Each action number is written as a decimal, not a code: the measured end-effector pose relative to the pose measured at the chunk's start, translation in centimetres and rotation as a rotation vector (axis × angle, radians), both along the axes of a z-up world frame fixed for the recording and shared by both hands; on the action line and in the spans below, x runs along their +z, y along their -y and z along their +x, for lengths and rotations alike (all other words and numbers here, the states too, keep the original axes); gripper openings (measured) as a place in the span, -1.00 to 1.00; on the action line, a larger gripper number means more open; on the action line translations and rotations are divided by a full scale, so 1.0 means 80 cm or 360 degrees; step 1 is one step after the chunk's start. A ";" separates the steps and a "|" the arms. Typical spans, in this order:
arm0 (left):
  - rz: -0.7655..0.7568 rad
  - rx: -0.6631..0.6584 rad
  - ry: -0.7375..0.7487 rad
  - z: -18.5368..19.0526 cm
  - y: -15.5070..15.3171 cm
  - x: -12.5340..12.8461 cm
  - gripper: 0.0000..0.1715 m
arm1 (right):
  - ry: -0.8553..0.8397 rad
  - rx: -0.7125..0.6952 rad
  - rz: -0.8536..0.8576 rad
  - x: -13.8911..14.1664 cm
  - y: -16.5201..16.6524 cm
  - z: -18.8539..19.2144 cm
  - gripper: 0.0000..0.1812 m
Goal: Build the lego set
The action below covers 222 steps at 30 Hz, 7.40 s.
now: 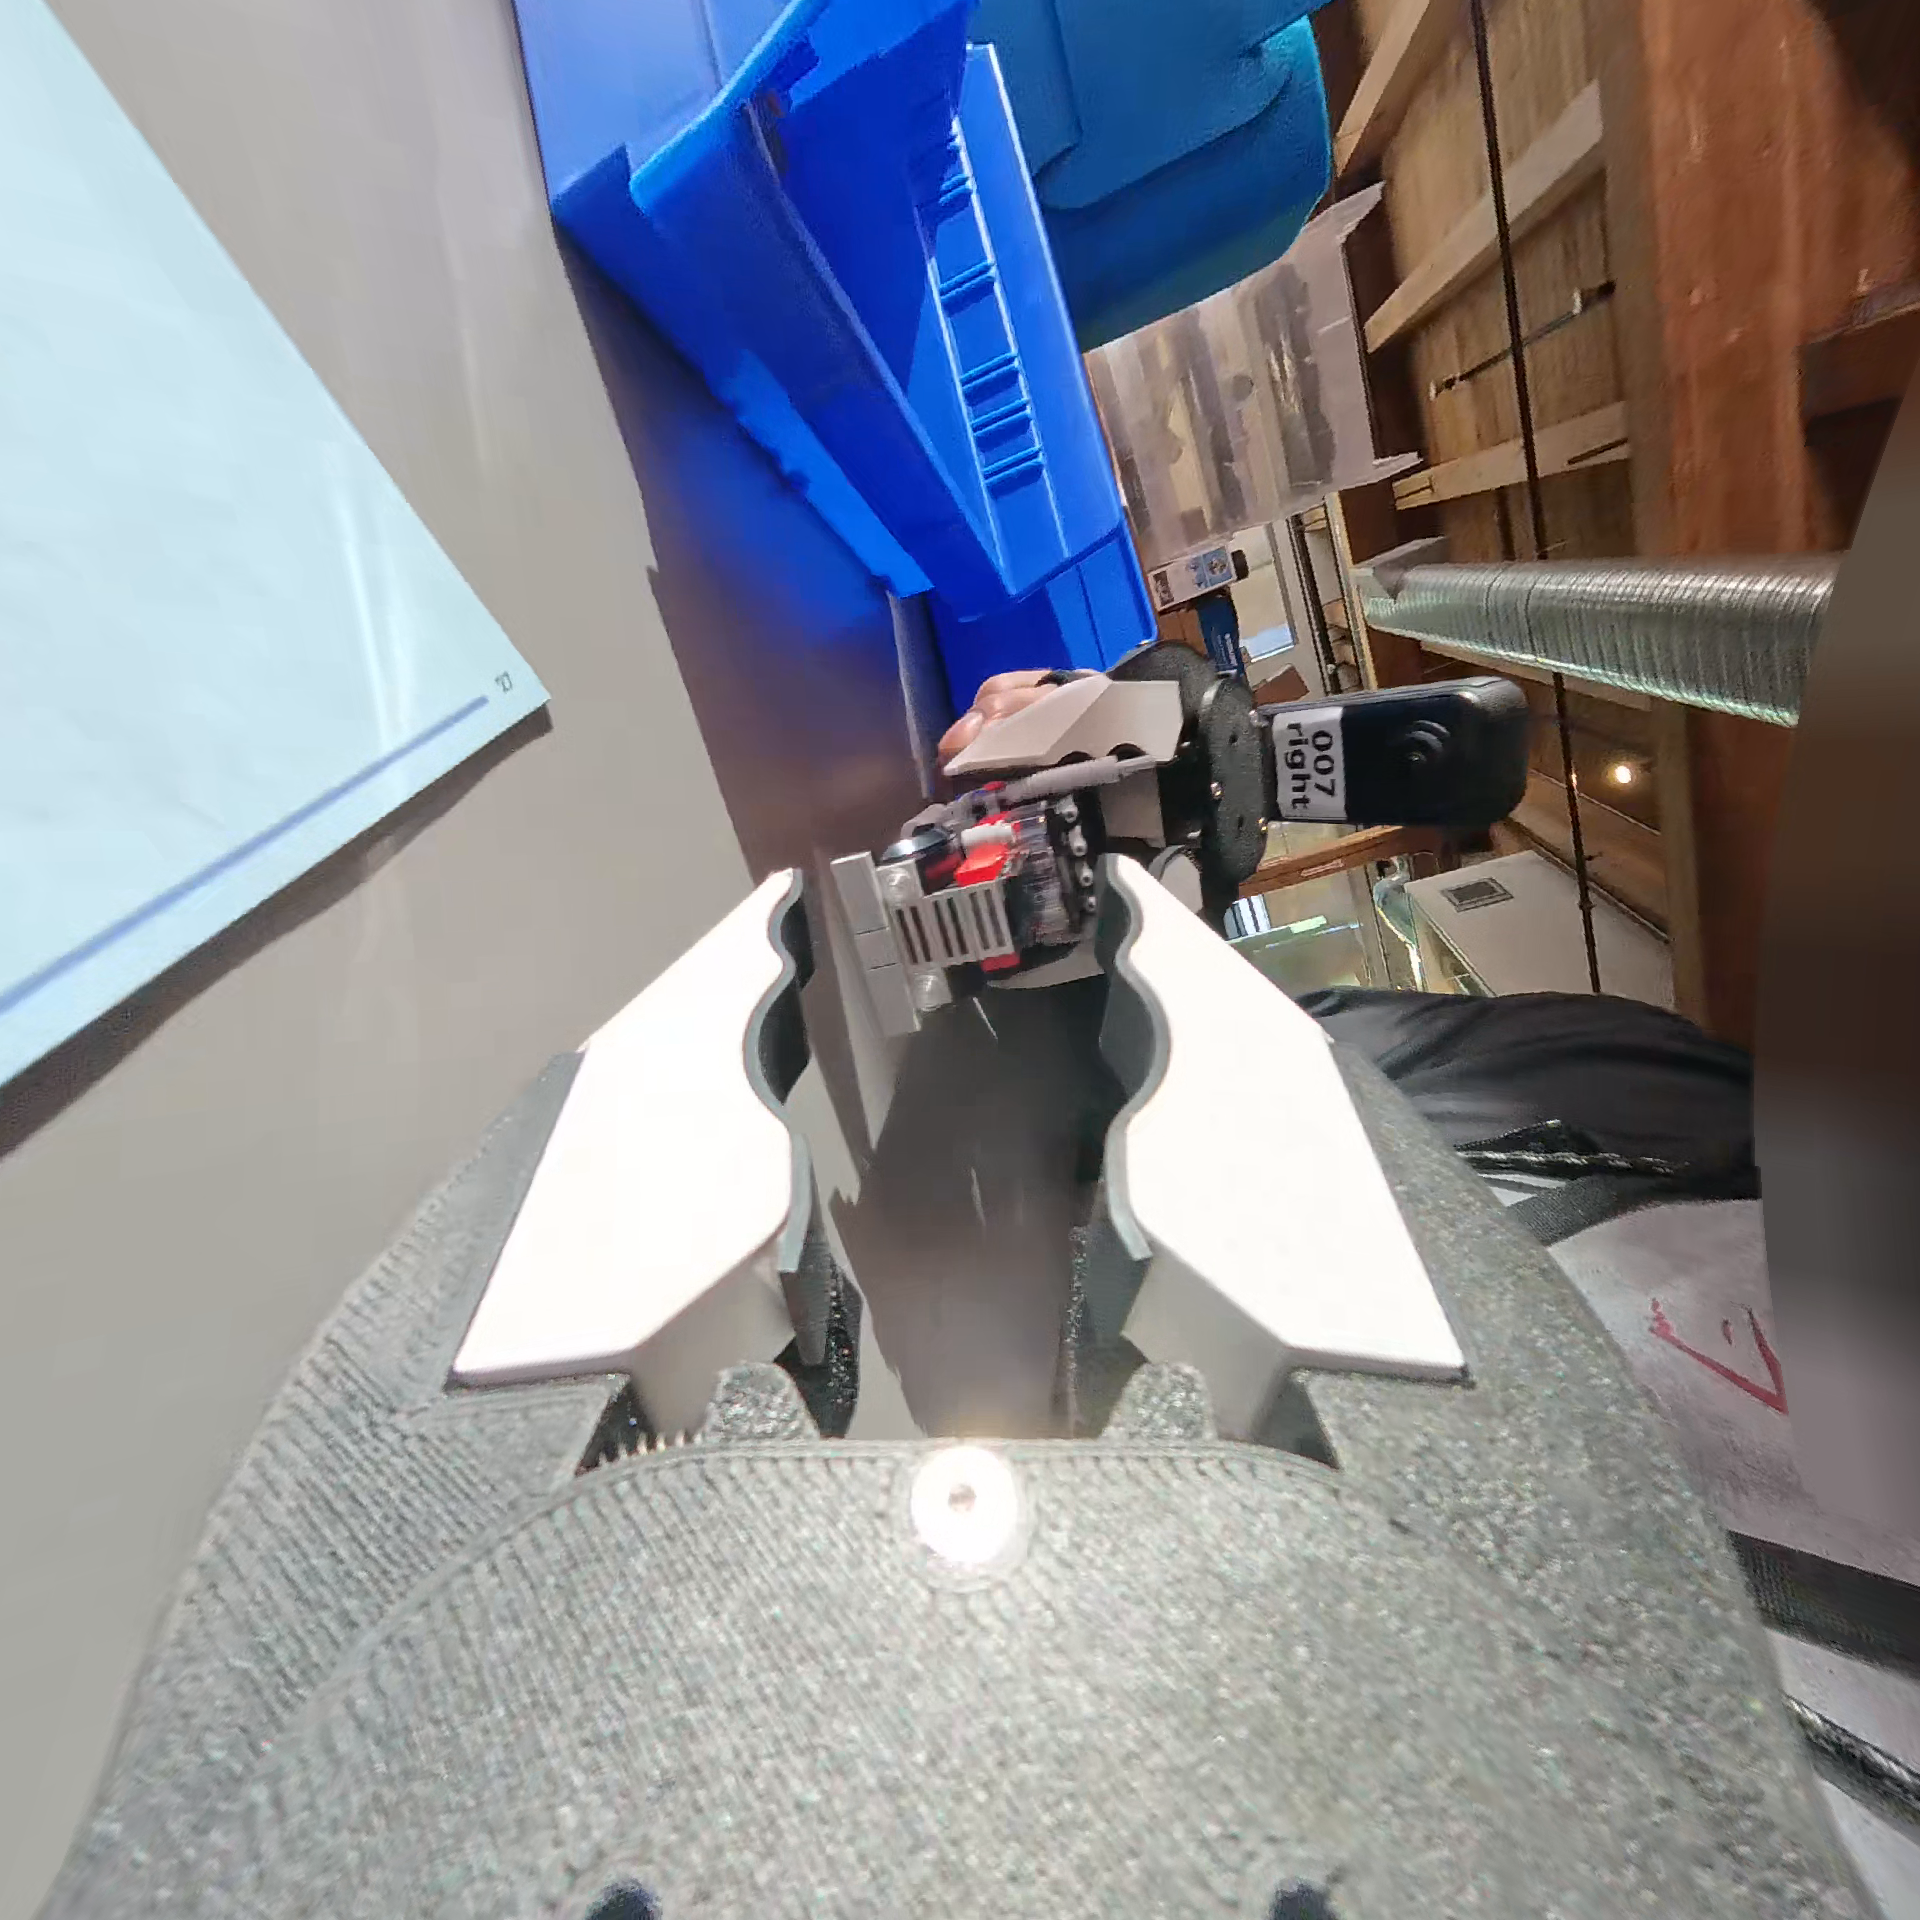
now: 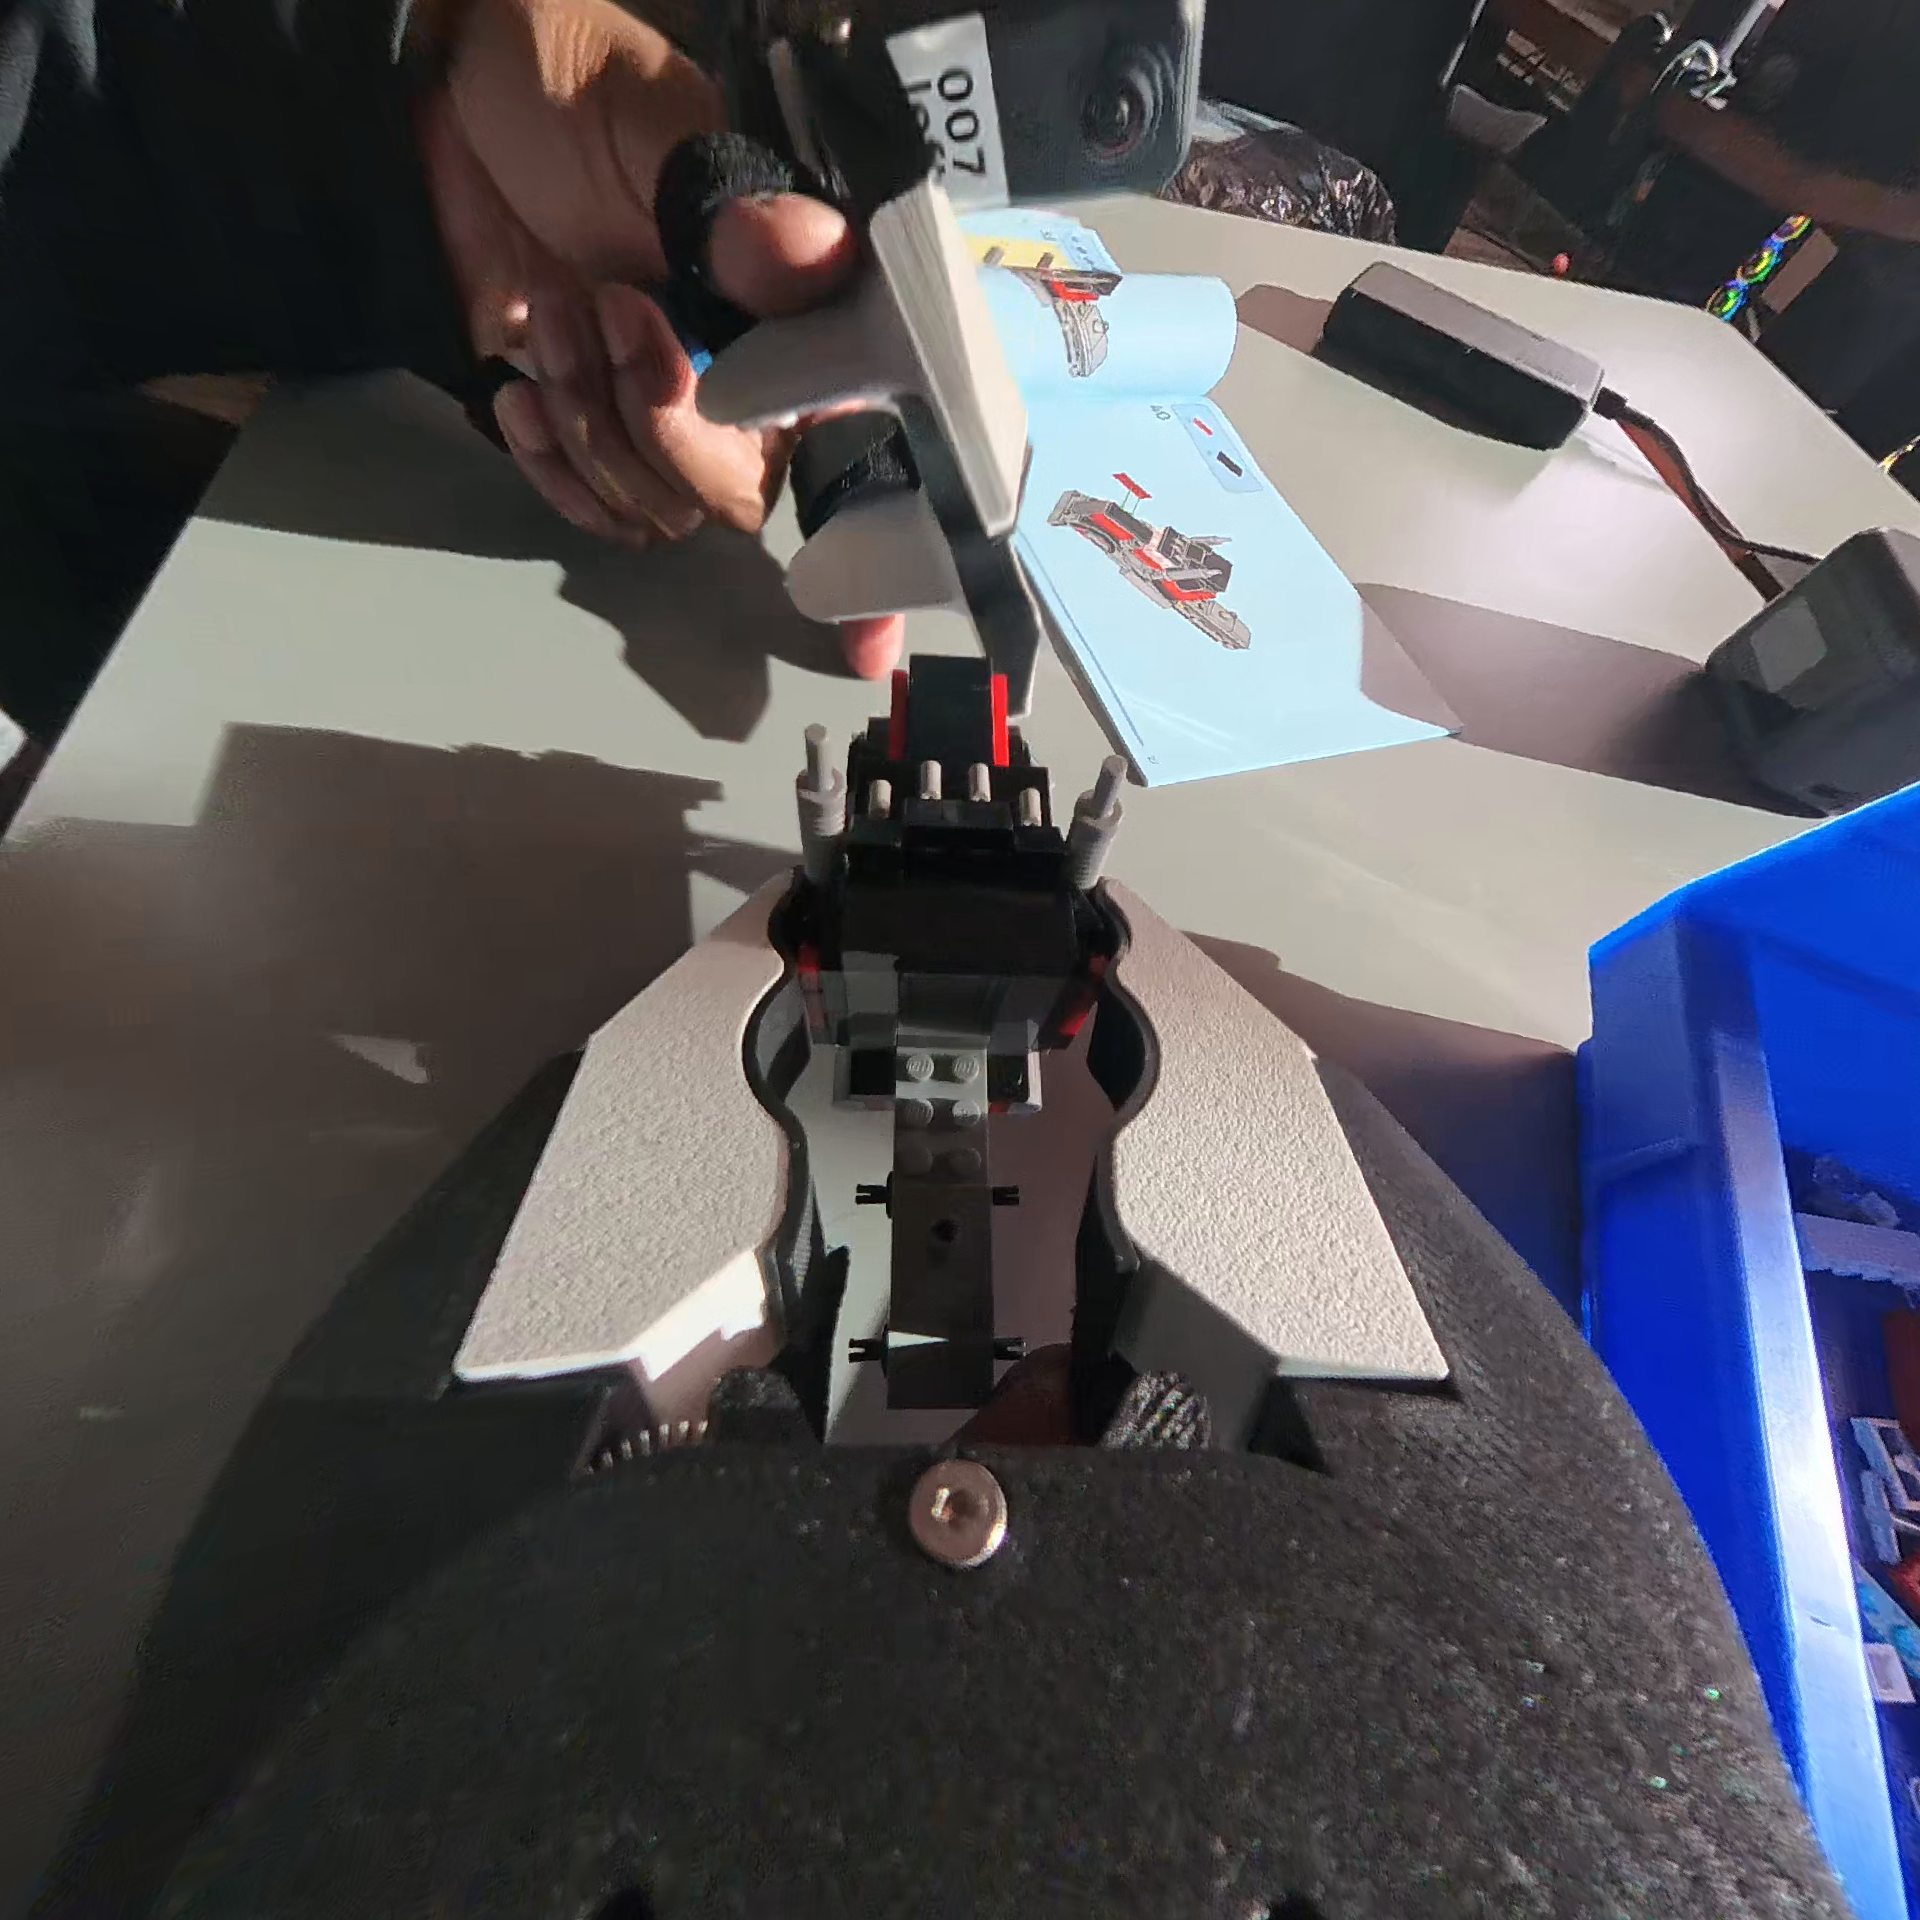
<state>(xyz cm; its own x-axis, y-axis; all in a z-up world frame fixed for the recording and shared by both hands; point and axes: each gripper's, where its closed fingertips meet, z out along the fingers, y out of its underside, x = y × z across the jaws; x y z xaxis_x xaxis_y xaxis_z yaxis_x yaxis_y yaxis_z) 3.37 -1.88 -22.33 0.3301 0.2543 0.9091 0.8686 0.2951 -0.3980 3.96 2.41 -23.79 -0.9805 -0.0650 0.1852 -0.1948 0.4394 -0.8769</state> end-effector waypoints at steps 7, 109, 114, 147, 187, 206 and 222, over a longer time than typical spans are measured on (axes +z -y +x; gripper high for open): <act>0.0022 -0.0073 0.0032 0.011 -0.015 -0.002 -0.33 | -0.0072 -0.0002 -0.0033 0.005 0.002 0.000 -0.39; 0.0055 0.0494 -0.0867 -0.063 -0.019 0.104 -0.56 | 0.0538 -0.0351 -0.0525 0.110 -0.020 -0.029 -0.14; -0.0159 -0.0036 -0.1430 -0.064 -0.030 0.129 -0.54 | 0.0752 -0.0354 -0.0642 0.151 -0.019 -0.058 -0.19; -0.0311 -0.0484 -0.1848 -0.018 -0.069 0.095 -0.54 | 0.0504 -0.0044 -0.0716 0.126 0.006 -0.026 -0.56; 0.0057 -0.0331 -0.1411 -0.046 -0.062 0.099 -0.55 | 0.0795 -0.0190 -0.0619 0.104 0.009 -0.046 -0.48; 0.0061 -0.0390 -0.1469 -0.034 -0.070 0.097 -0.55 | 0.0607 -0.0141 -0.0569 0.097 0.007 -0.039 -0.58; 0.0189 -0.0278 -0.1339 -0.046 -0.059 0.112 -0.40 | 0.0960 -0.0108 -0.0819 0.116 -0.001 -0.045 -0.57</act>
